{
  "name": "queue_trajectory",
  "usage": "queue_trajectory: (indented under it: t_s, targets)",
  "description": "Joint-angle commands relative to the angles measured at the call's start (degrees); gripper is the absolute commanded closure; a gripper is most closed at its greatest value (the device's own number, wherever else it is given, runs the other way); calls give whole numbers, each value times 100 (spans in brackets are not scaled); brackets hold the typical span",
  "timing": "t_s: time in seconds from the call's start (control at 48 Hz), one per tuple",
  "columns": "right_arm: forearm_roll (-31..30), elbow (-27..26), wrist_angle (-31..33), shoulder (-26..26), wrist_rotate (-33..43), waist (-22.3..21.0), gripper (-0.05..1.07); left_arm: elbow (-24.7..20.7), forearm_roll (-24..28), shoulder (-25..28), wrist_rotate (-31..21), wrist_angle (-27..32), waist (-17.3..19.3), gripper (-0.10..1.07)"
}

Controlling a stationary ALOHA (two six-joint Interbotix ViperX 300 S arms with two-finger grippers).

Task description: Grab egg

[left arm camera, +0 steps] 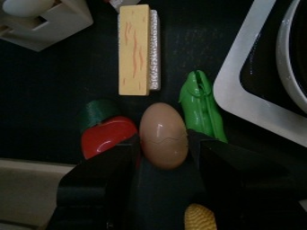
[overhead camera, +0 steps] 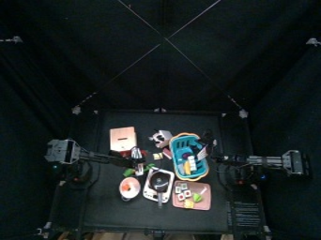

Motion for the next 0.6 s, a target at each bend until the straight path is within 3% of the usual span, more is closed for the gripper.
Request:
queue_trajectory:
  t_s: [0.0, 0.583]
  targets:
    - [-9, -53, 0, -18, -9, -18, 15, -123, -26, 0, -9, -26, 26, 13]
    - [-18, 0, 0, -18, -9, -70, 15, -18, -360, 105, 18, -220, 202, 12]
